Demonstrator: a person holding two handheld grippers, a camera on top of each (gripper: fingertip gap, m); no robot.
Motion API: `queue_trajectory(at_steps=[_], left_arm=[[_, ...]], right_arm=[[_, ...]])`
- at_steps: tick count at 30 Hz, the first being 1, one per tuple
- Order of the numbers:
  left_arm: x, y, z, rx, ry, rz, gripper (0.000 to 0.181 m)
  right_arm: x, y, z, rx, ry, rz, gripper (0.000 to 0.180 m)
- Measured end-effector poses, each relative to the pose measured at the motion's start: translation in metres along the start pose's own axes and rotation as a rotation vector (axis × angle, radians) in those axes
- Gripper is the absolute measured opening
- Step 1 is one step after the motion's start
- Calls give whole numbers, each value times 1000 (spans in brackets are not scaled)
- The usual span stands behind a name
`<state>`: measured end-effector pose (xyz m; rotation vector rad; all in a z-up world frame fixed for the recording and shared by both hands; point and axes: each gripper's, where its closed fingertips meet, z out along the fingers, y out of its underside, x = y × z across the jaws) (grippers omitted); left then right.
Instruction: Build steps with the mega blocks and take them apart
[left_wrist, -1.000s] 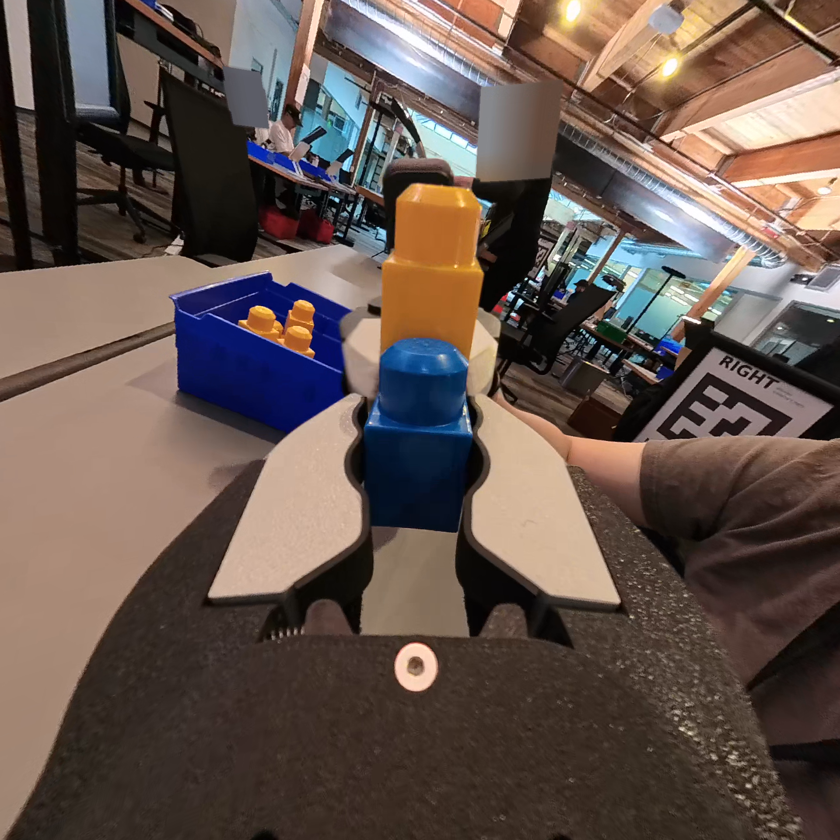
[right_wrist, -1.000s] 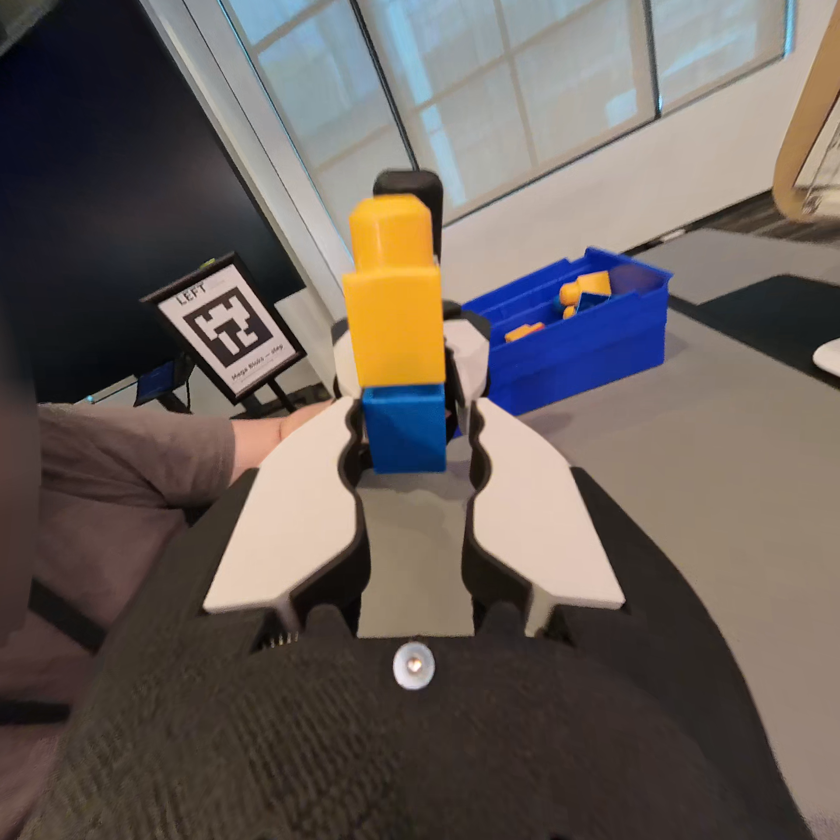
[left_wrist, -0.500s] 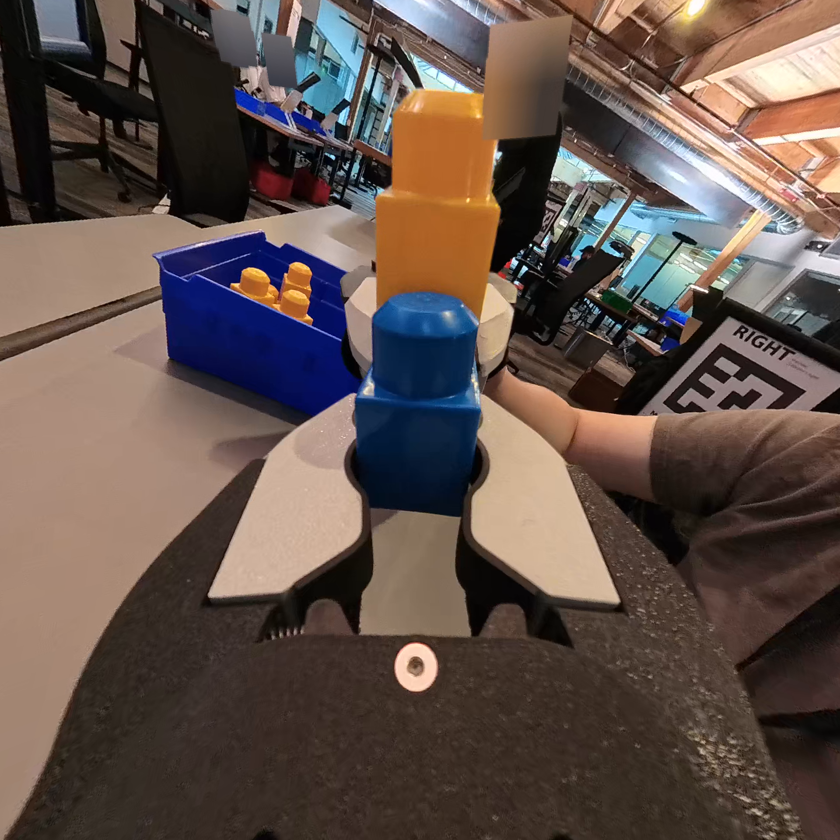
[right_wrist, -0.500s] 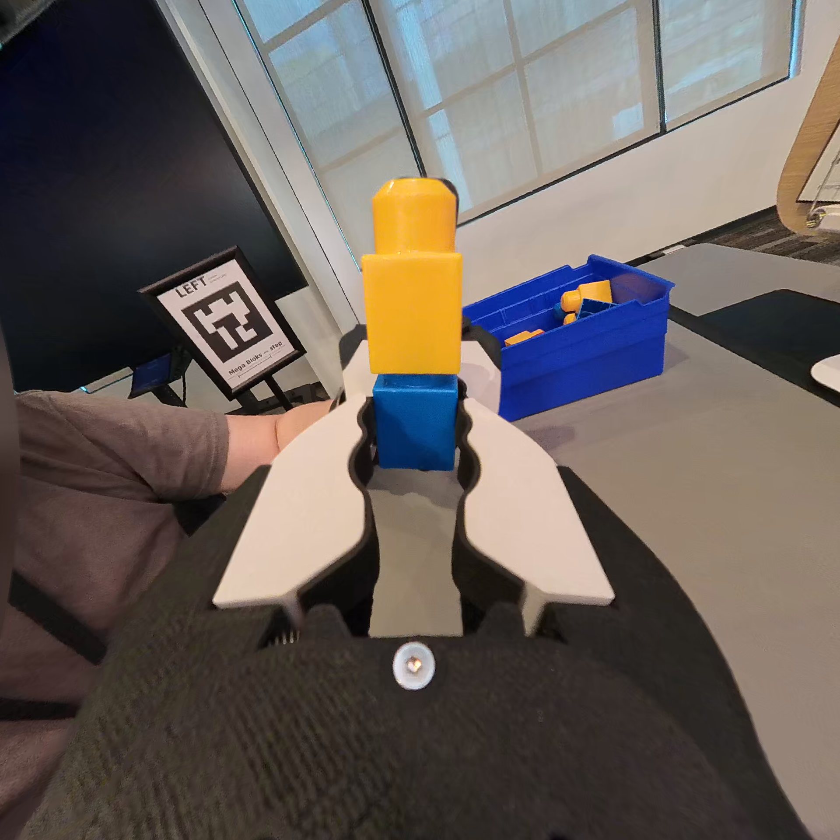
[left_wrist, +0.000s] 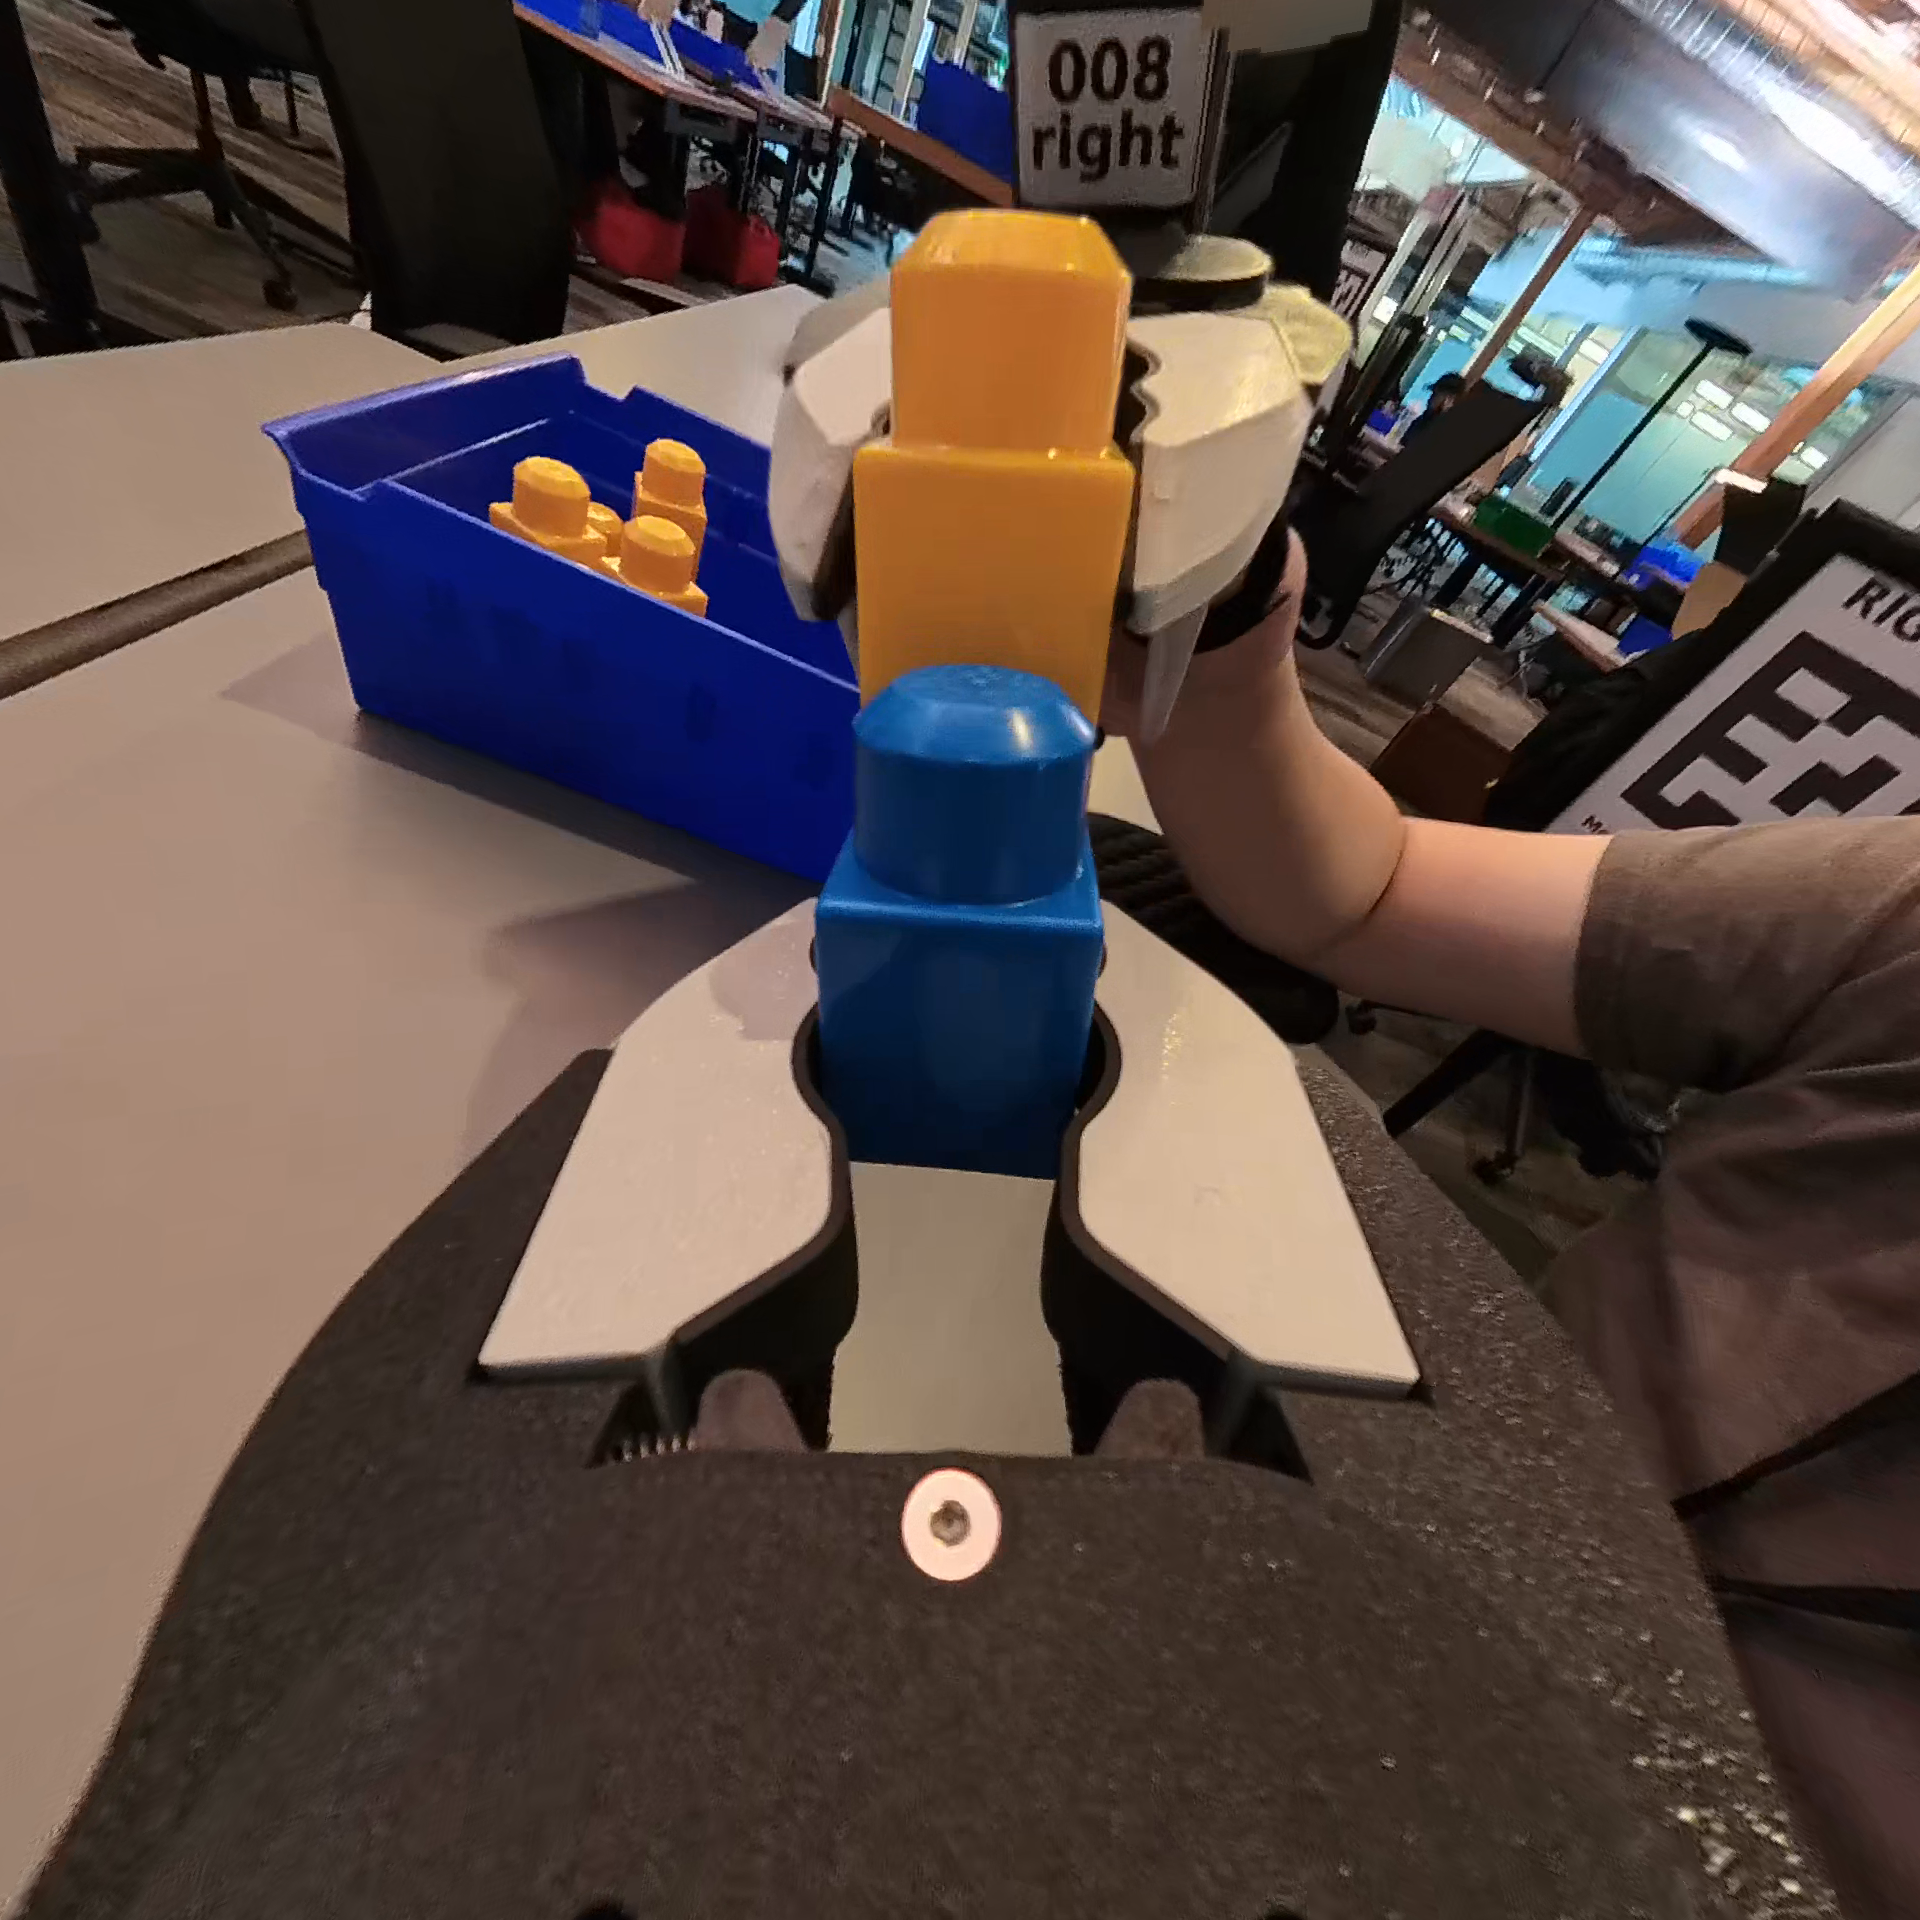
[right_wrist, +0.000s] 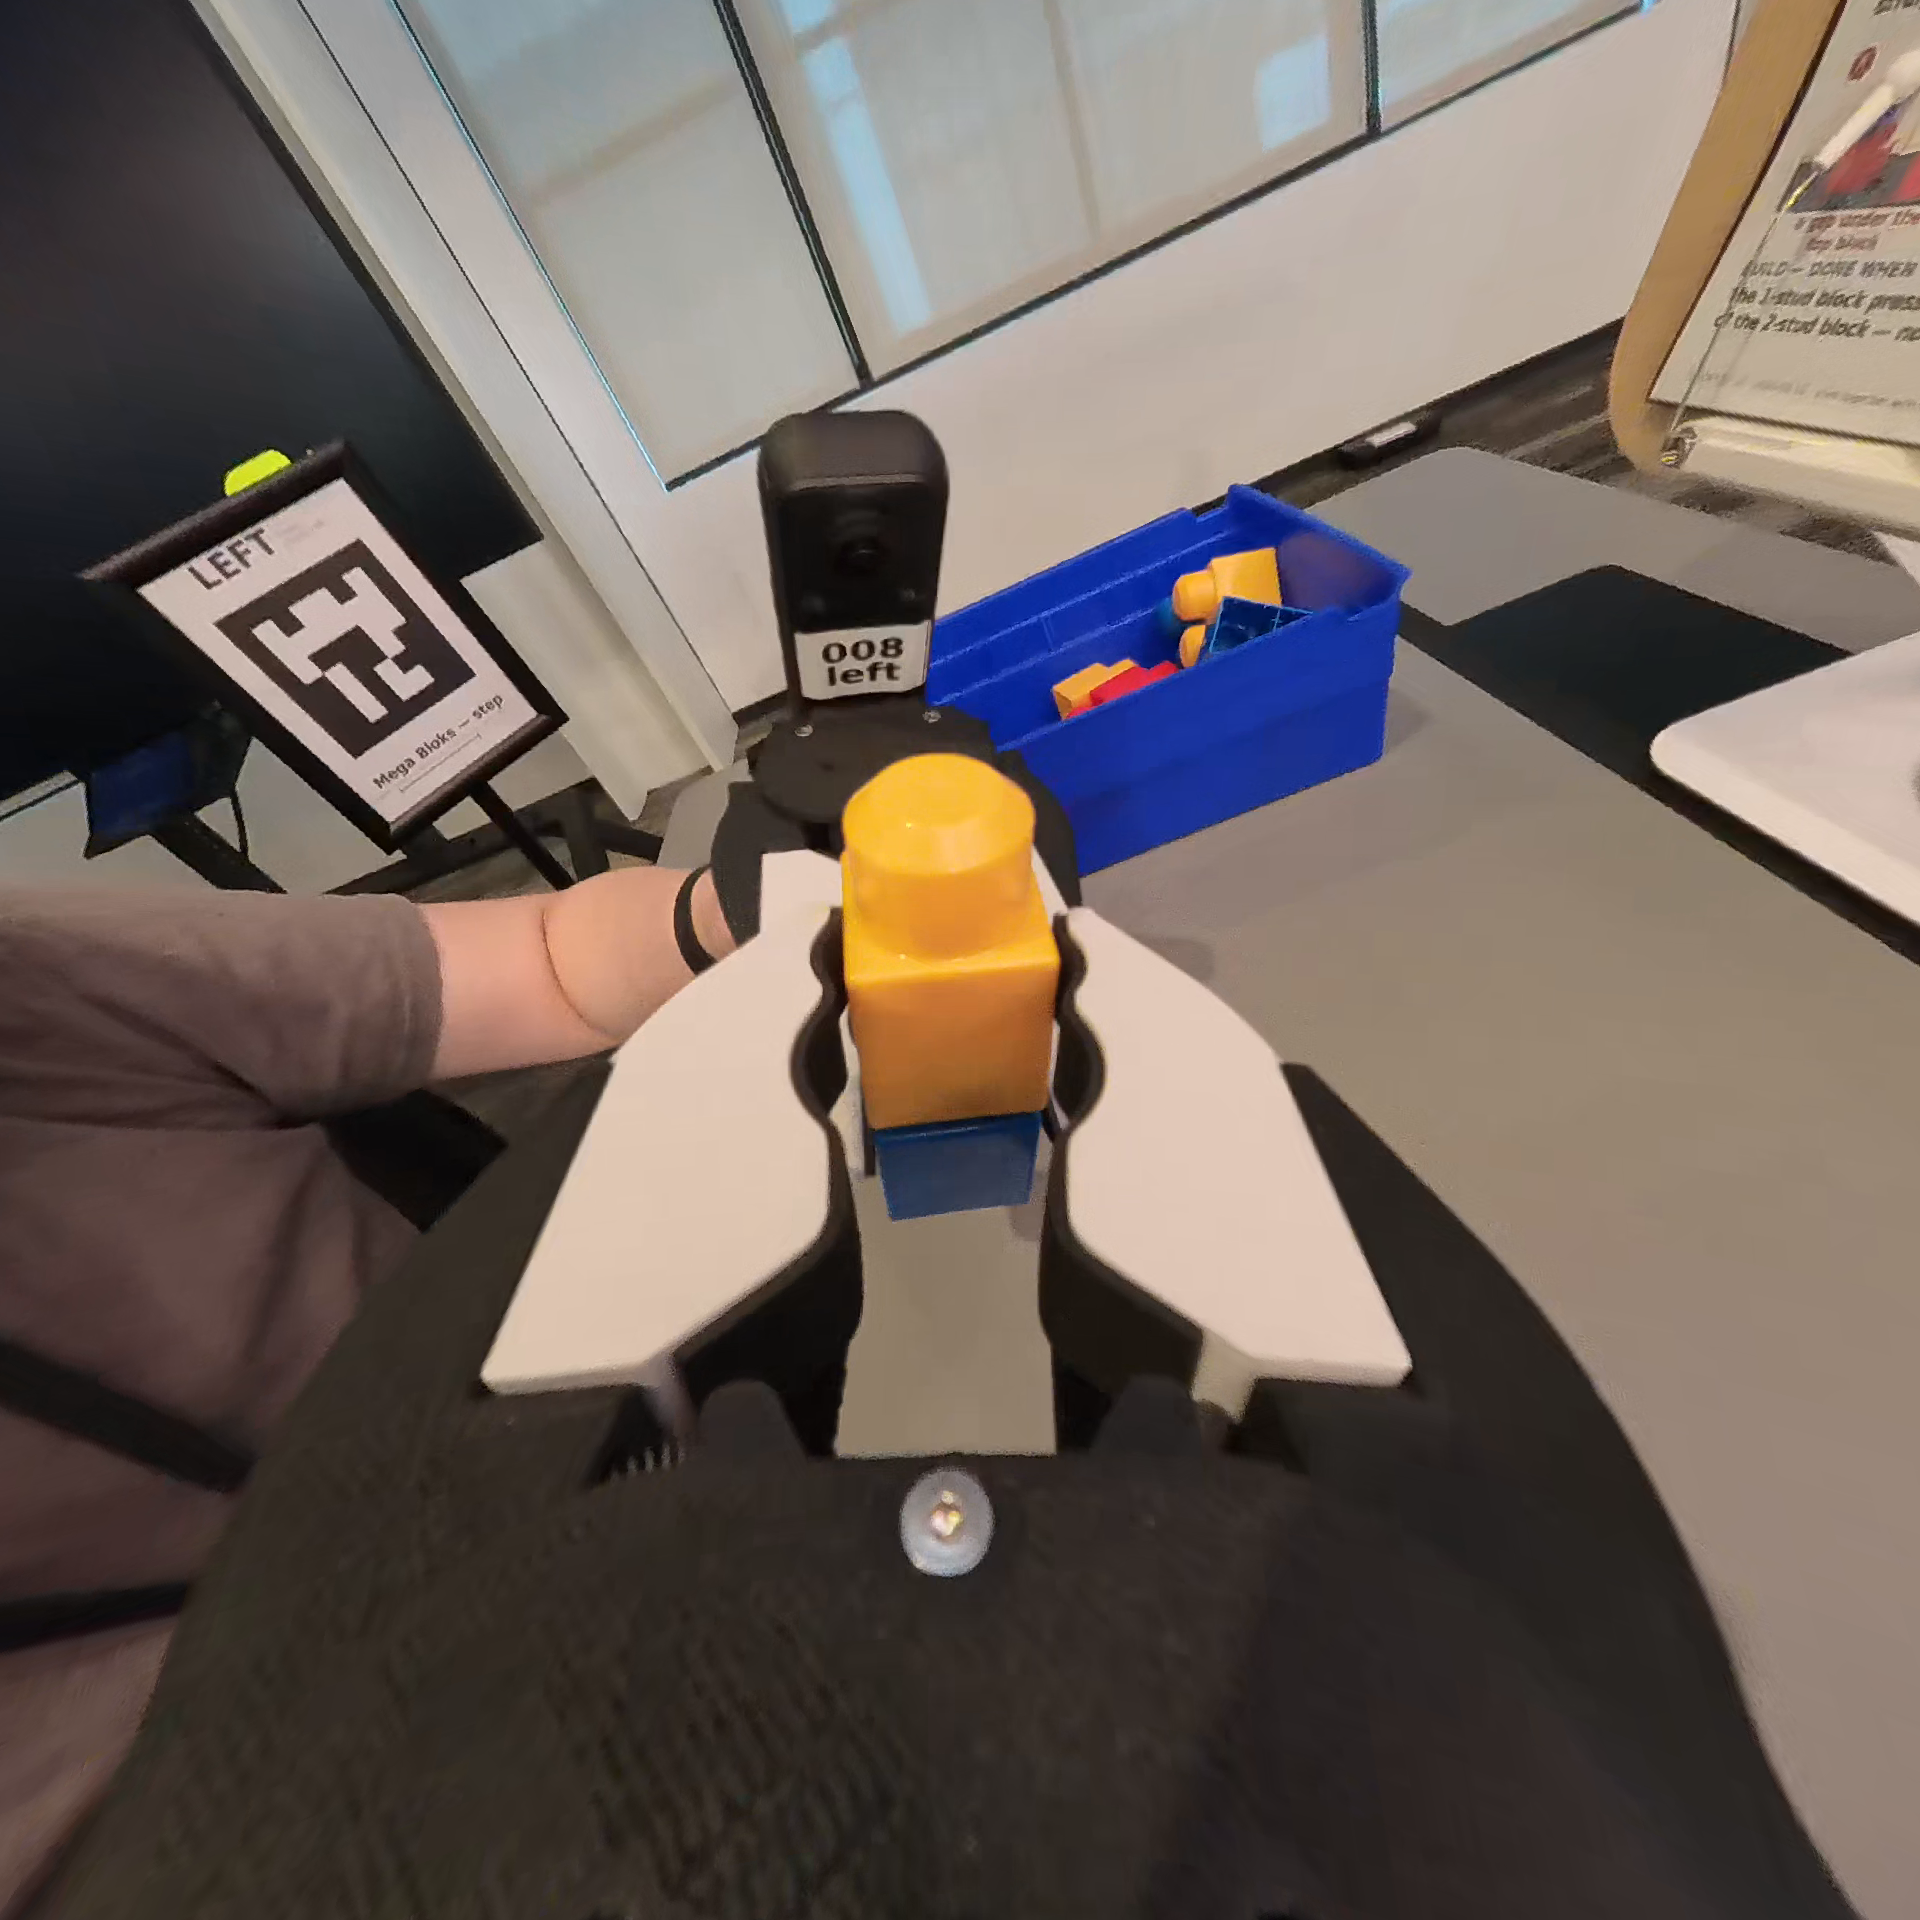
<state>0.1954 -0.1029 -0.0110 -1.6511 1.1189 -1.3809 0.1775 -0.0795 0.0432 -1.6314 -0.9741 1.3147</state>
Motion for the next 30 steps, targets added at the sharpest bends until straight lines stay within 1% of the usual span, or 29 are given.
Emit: queue_trajectory(at_steps=[4, 9, 16, 20, 30], left_arm=[[1, -5, 0, 67, 31, -66, 40], [-1, -7, -3, 95, 43, -98, 40], [-1, -4, -3, 100, 64, -135, 40], [0, -4, -3, 97, 64, -133, 40], [0, -8, -4, 127, 43, -120, 40]], right_arm=[[3, -7, 2, 92, 20, 11, 37], [6, -12, 5, 201, 23, 34, 37], [7, -7, 7, 205, -14, 81, 38], [6, -5, 8, 188, -8, 51, 38], [6, -11, 9, 325, -9, 89, 38]])
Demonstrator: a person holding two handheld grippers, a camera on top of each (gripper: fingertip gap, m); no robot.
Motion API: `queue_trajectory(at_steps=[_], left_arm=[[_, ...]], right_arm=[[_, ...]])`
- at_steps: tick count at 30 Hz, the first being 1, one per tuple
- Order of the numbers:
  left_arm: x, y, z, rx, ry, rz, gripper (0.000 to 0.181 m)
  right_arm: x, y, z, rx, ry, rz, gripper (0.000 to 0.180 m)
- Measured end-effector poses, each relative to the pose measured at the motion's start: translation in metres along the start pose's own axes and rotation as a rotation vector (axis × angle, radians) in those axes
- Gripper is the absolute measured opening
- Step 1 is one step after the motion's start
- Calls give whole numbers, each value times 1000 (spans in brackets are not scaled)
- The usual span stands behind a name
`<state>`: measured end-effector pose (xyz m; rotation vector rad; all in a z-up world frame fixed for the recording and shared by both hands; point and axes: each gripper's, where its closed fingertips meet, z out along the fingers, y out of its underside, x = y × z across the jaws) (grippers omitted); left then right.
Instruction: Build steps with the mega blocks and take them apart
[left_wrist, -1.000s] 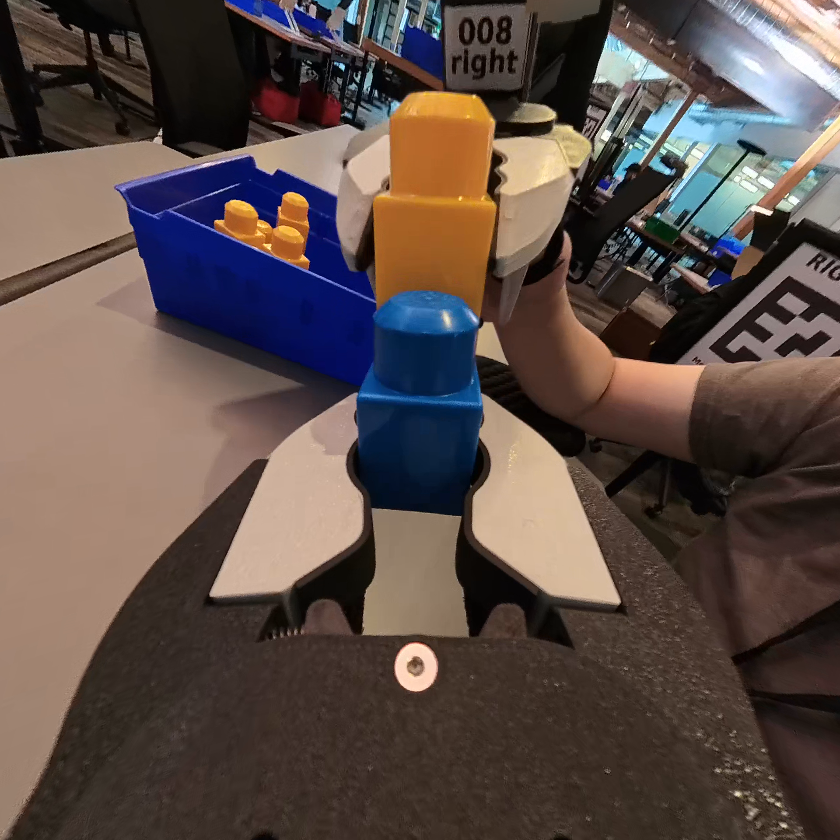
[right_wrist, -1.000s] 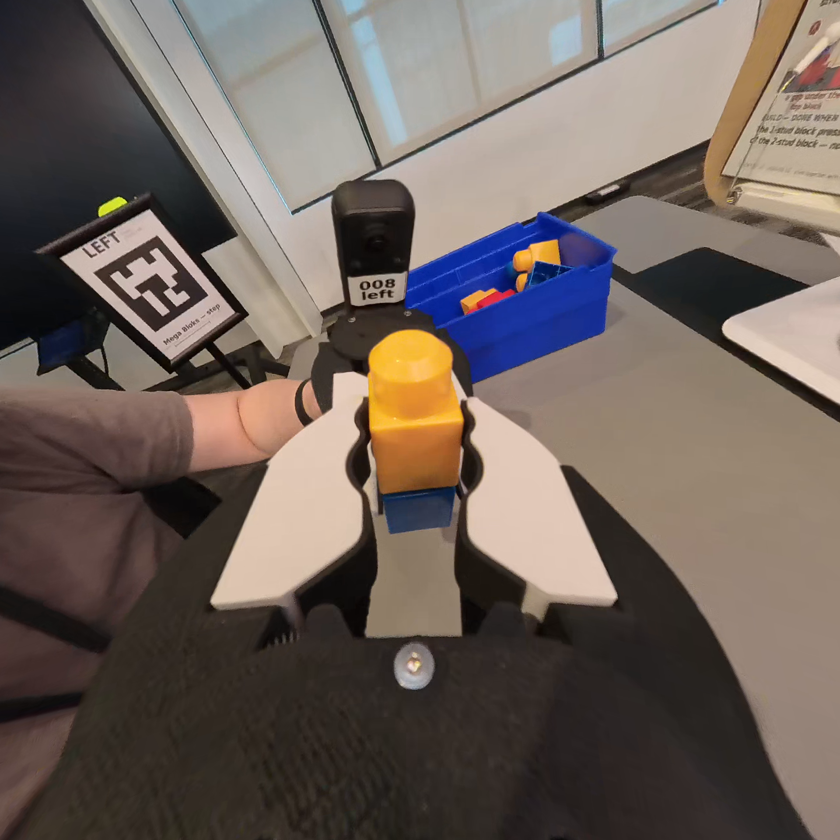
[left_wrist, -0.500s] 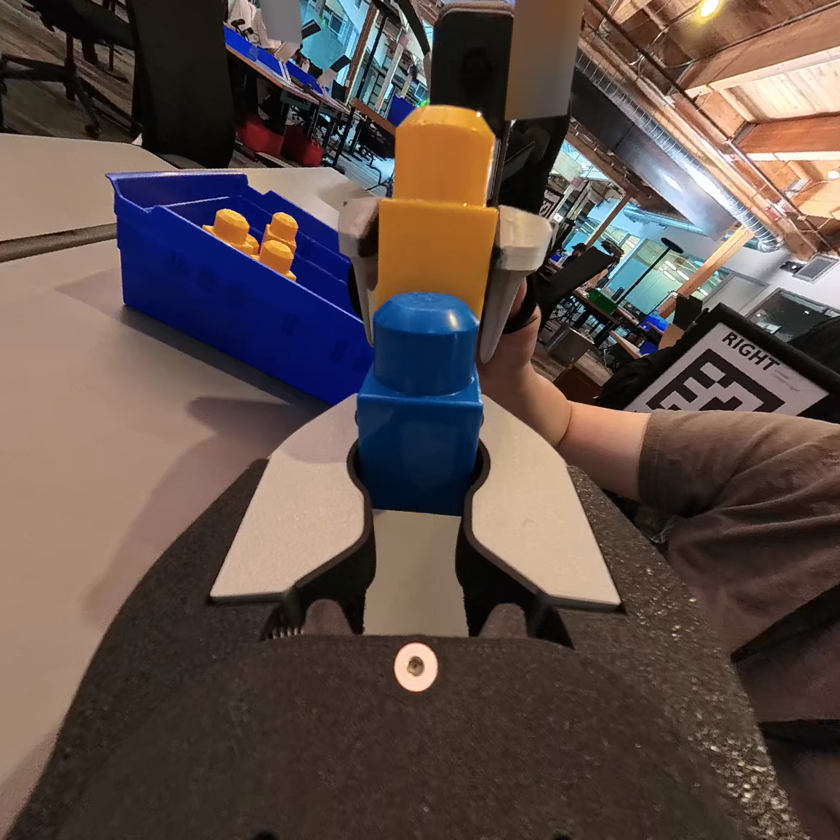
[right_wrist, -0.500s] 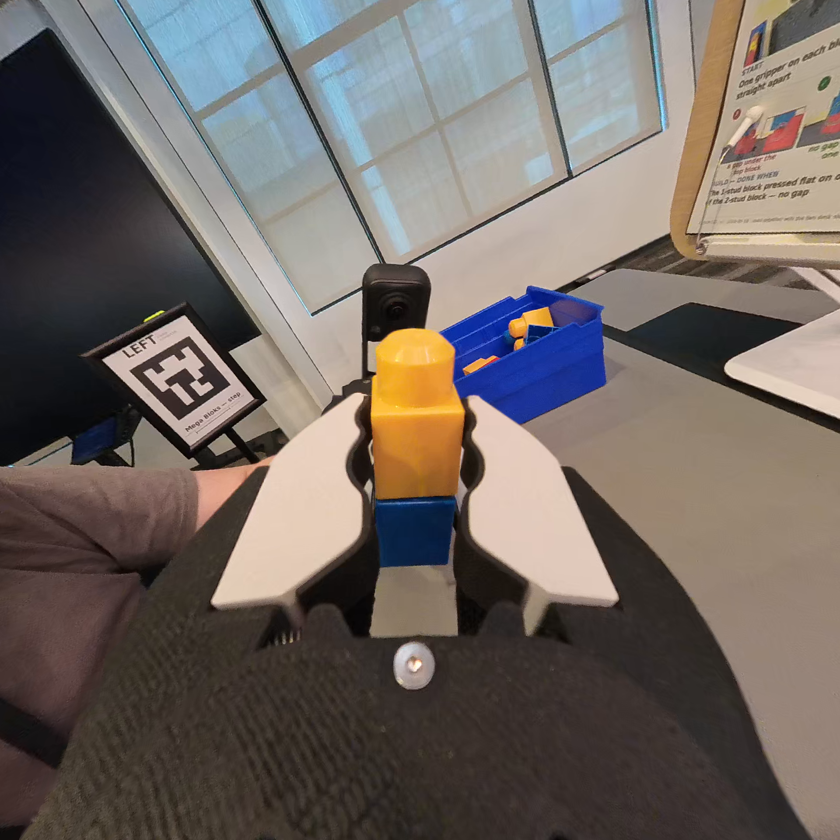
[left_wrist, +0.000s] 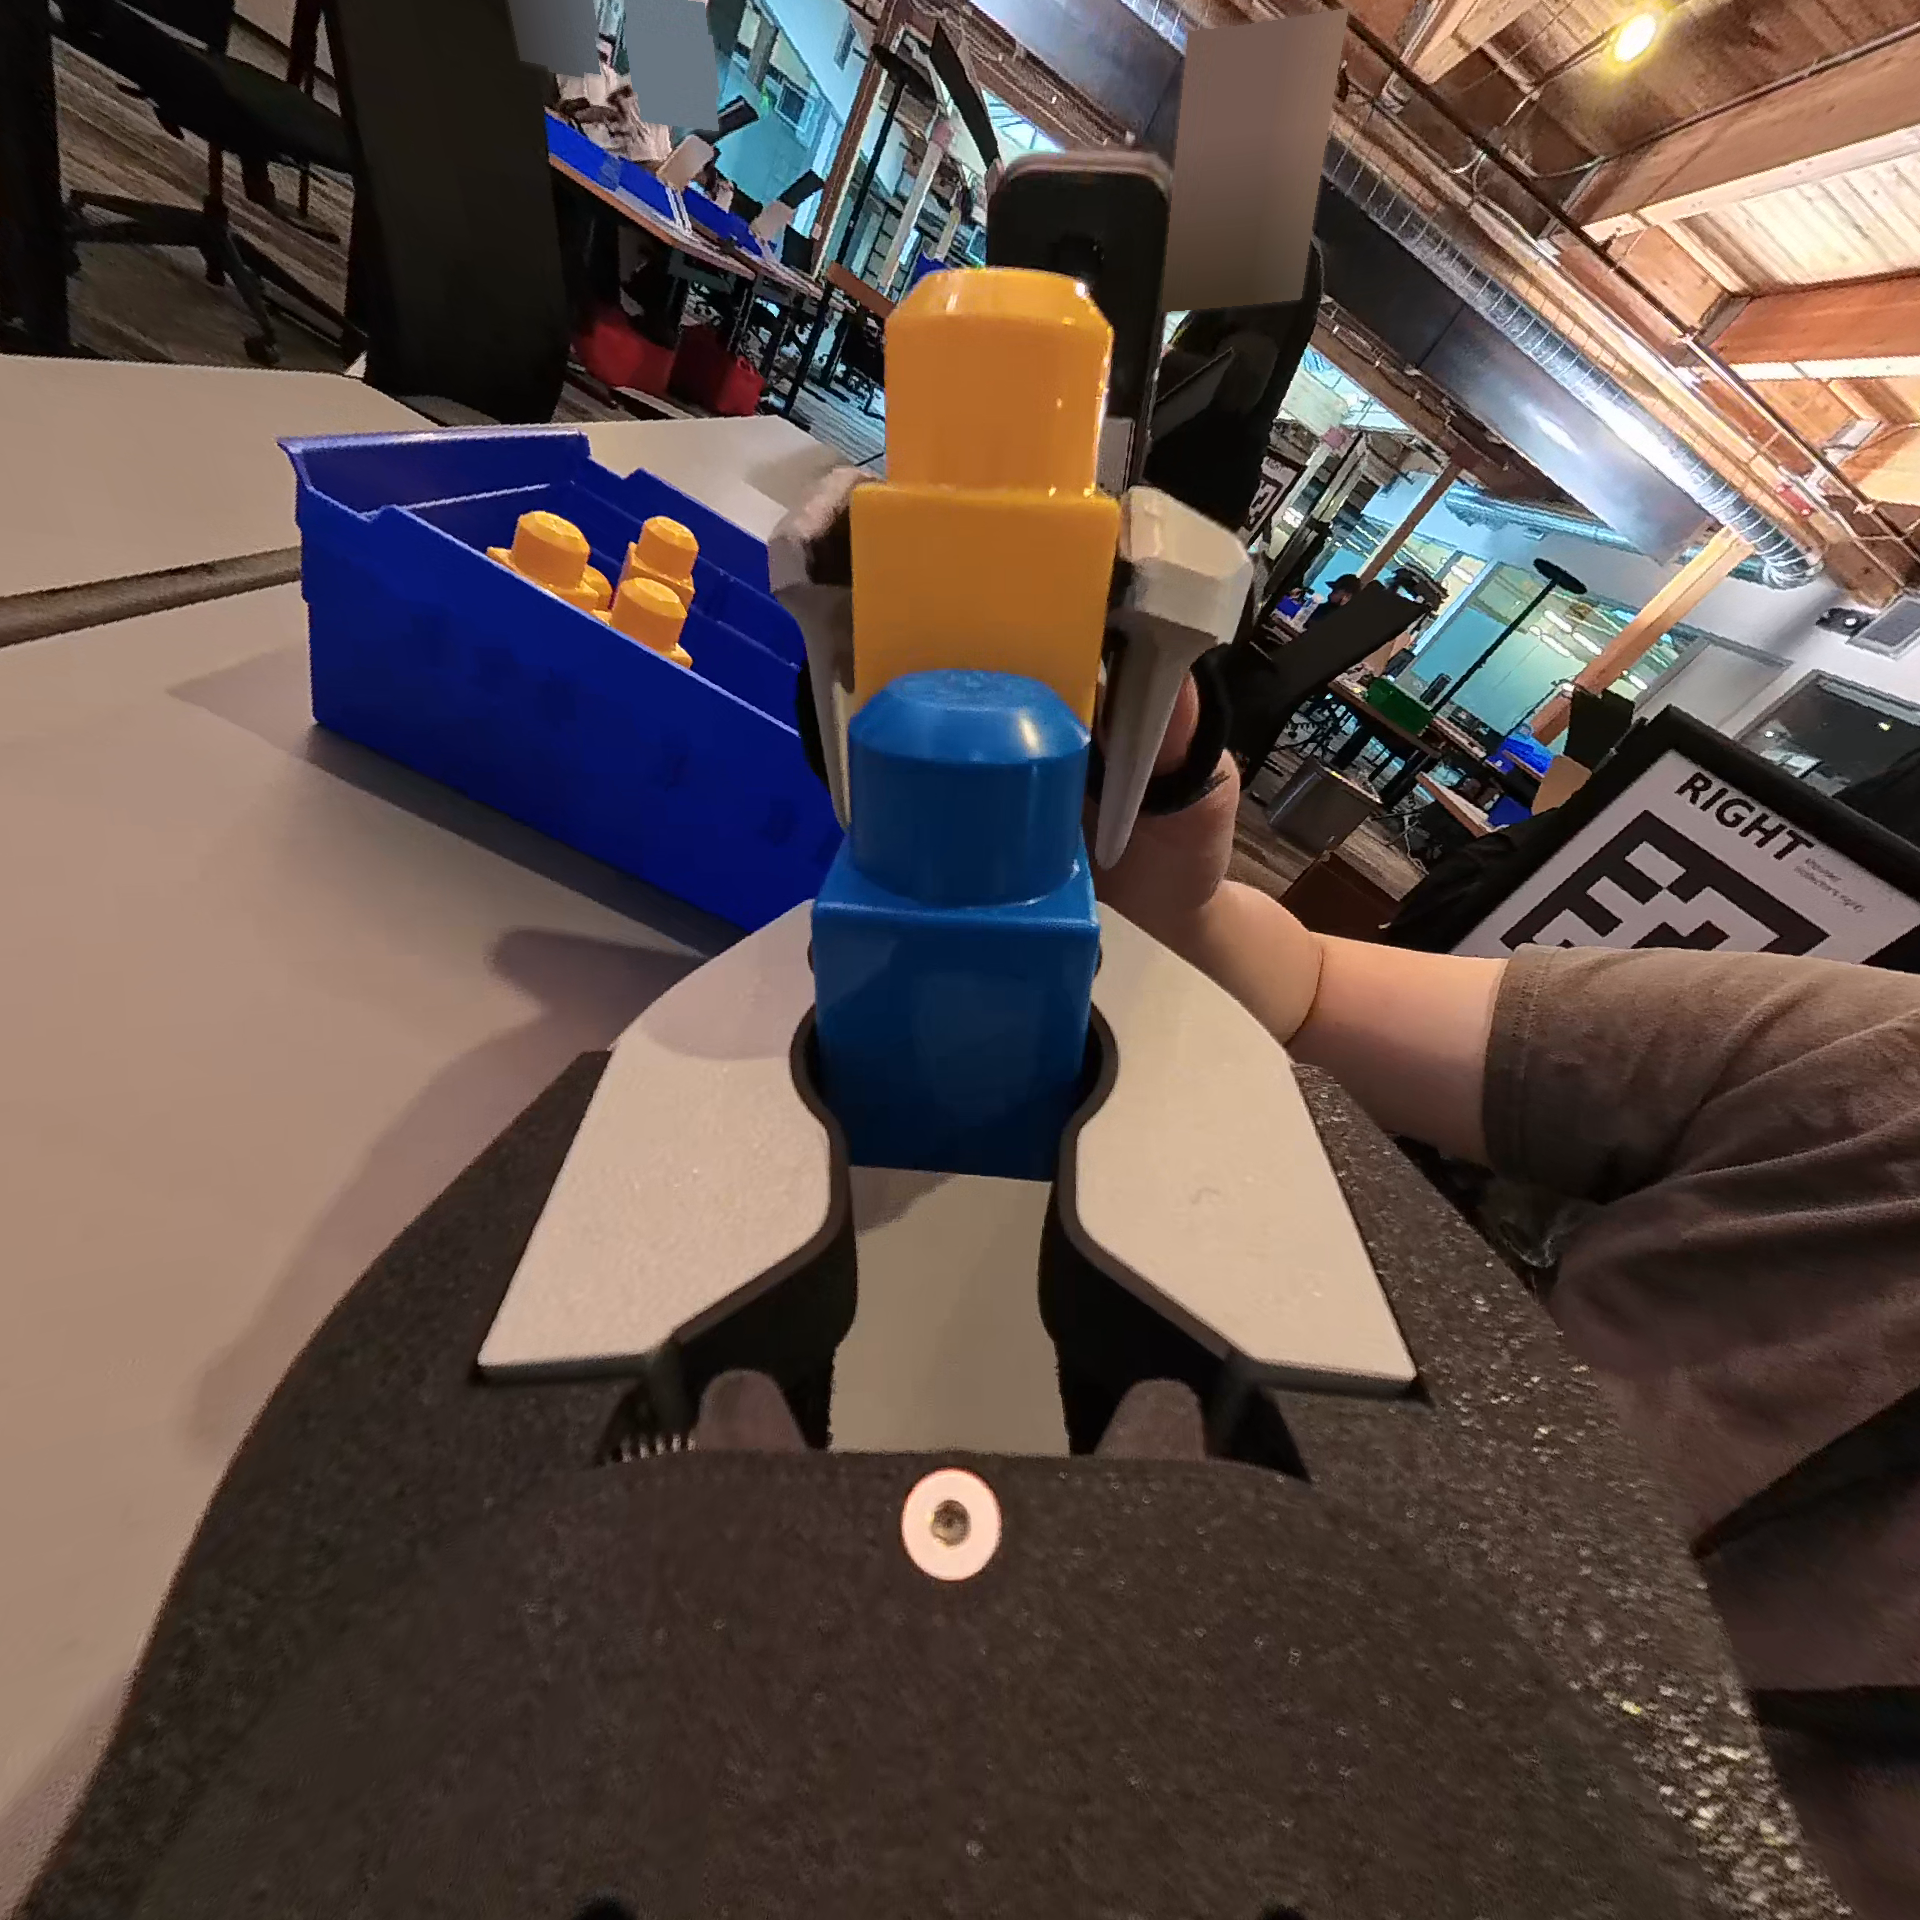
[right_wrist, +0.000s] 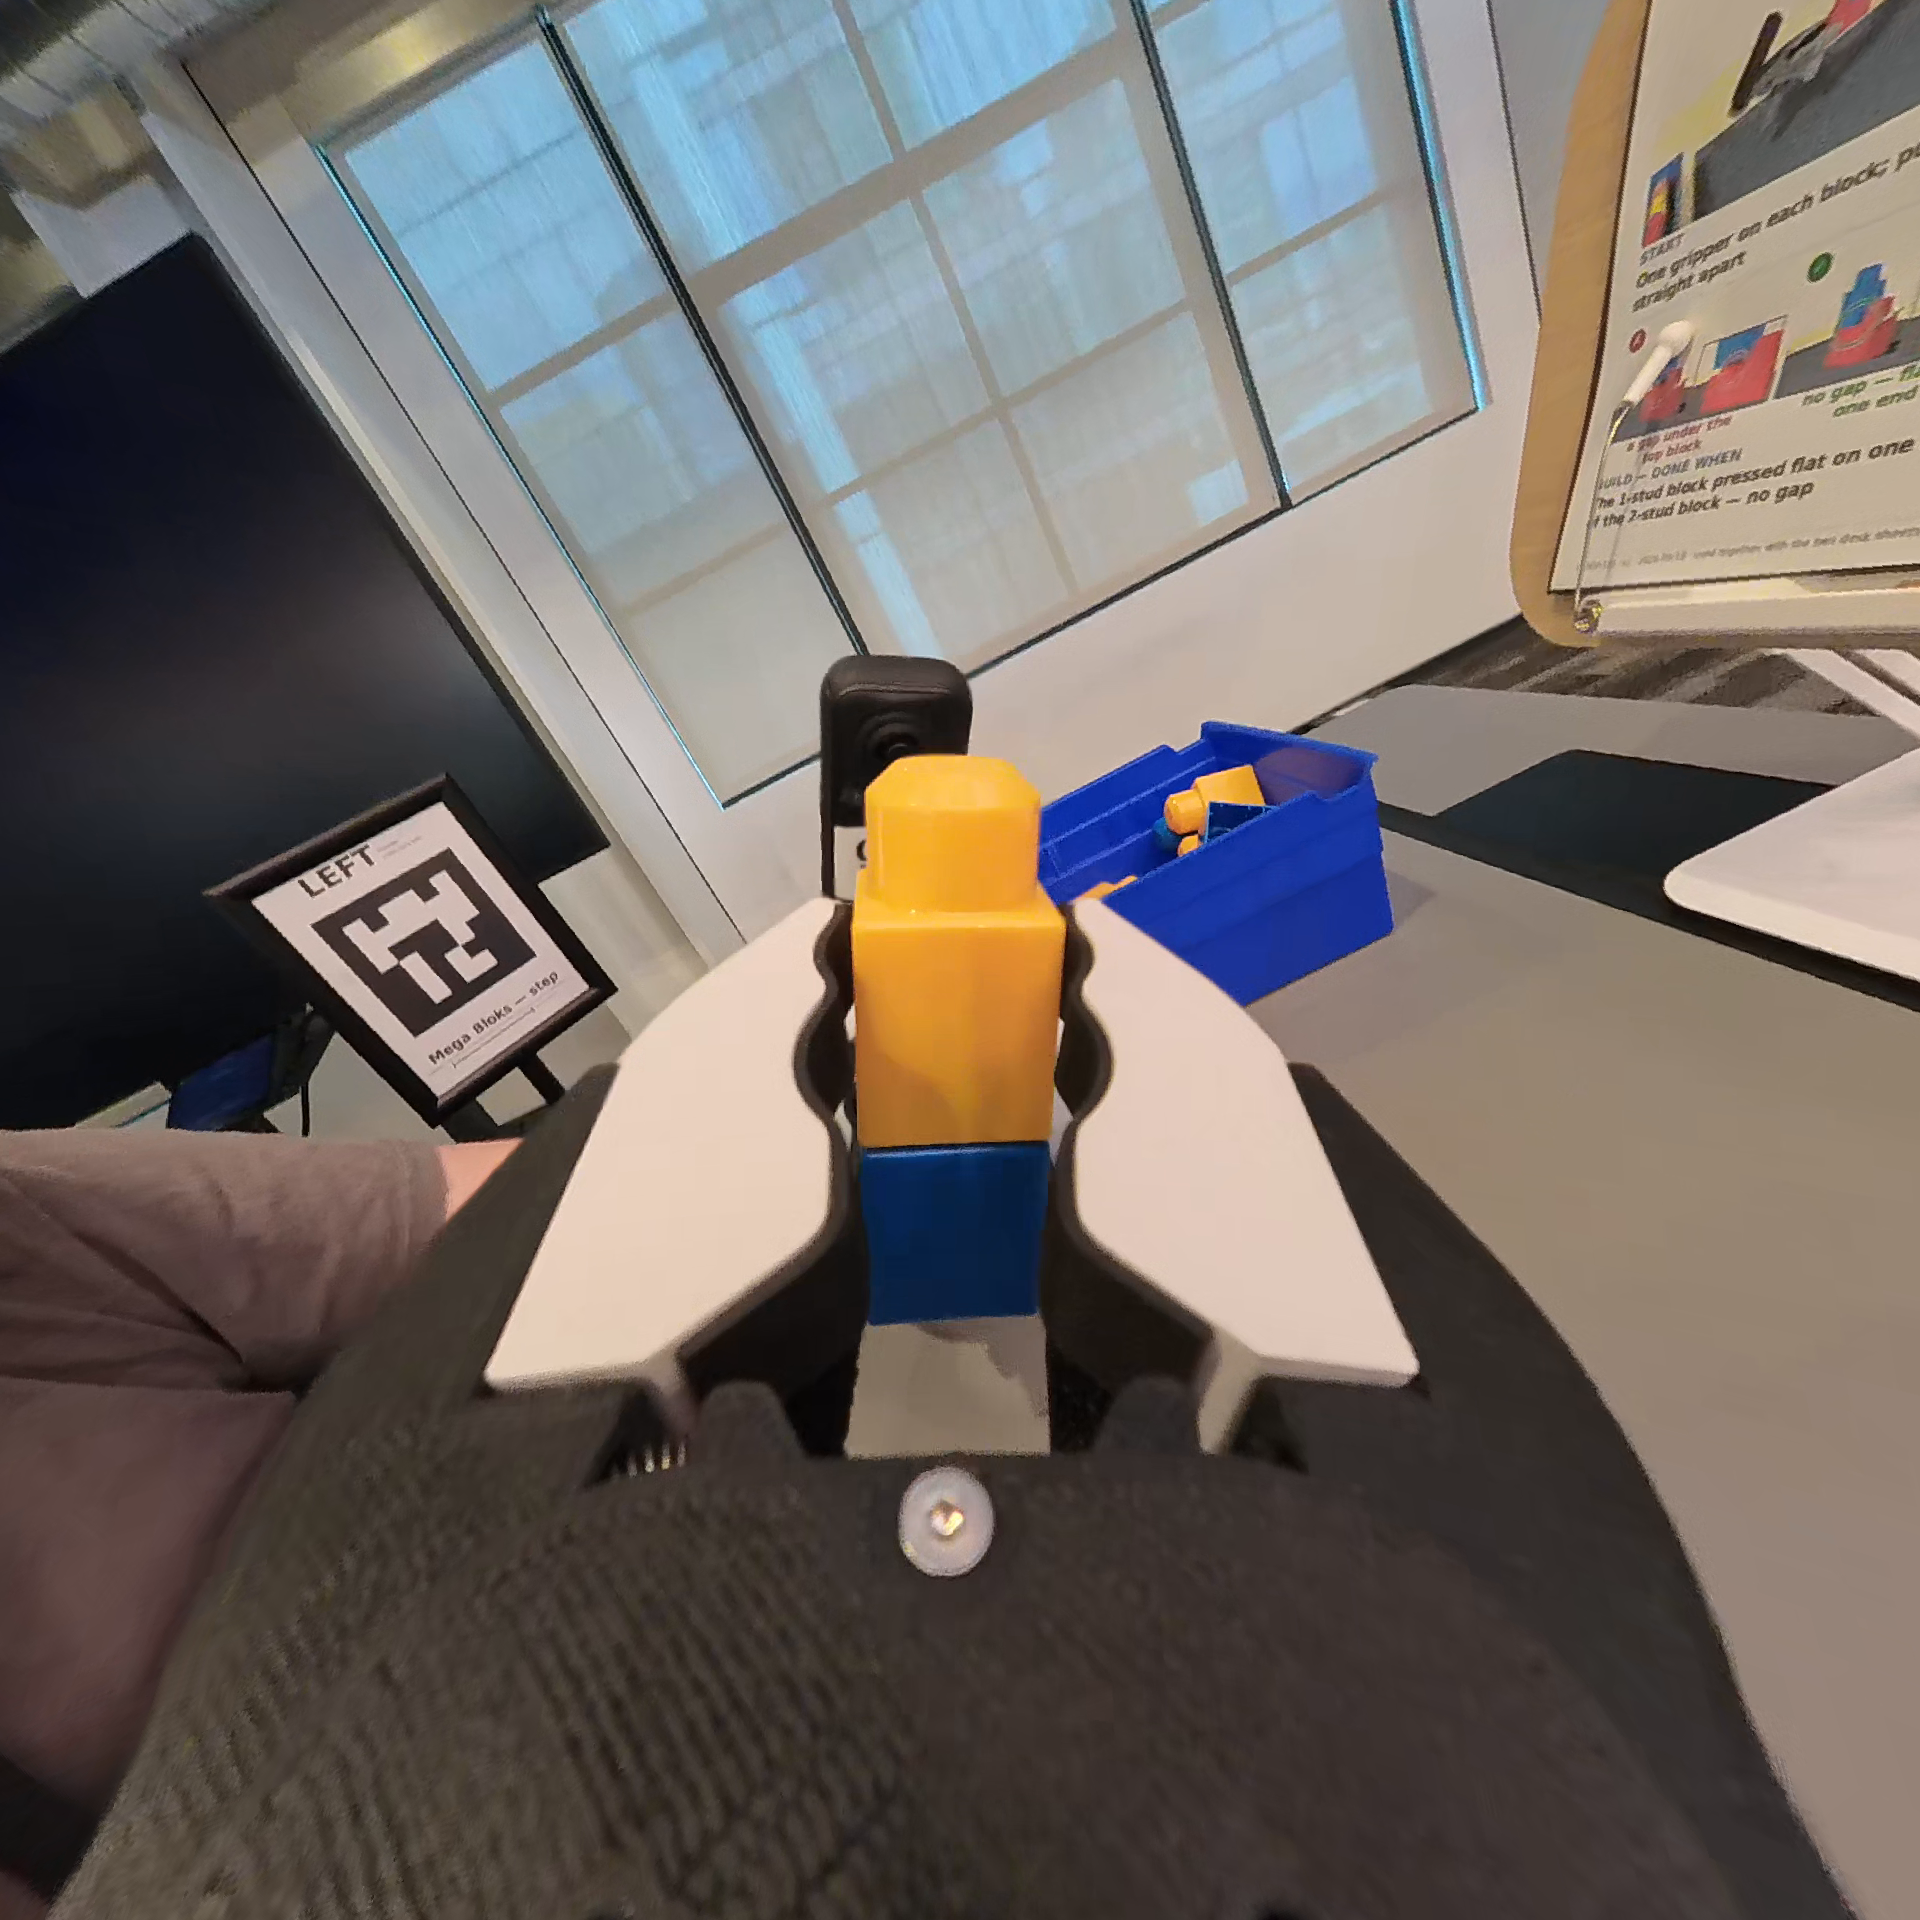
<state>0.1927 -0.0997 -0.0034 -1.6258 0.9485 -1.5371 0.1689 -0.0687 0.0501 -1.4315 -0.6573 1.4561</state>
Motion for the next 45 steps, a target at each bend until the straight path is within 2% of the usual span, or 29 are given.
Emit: queue_trajectory(at_steps=[8, 13, 15, 17, 22, 25, 26, 31, 35, 45], left_arm=[[-1, 1, 1, -17, -4, 0, 40], [6, 0, 4, -76, 31, 47, 40], [11, 8, 5, -122, 54, 54, 40], [12, 17, 8, -173, 59, 66, 40], [16, 30, 14, -227, 91, 58, 40], [17, 35, 17, -248, 88, 73, 40], [17, 36, 17, -246, 90, 66, 40], [20, 28, 18, -184, 107, 42, 40], [22, 17, 14, -112, 117, 3, 40], [19, -3, 0, 20, 143, -63, 39]], right_arm=[[0, -1, 0, 64, -10, 19, 39], [-6, -1, -6, -126, -88, 11, 39], [-6, -6, -13, -187, -70, -31, 56], [-13, -11, -23, -238, -85, -67, 56], [-12, 9, -40, -475, -47, -119, 55], [-19, 19, -42, -534, -97, -129, 34], [-19, 20, -43, -553, -99, -109, 35], [-19, 15, -40, -511, -89, -61, 34], [-20, 5, -32, -404, -91, -6, 34], [-14, -5, -18, -227, -64, 0, 34]])
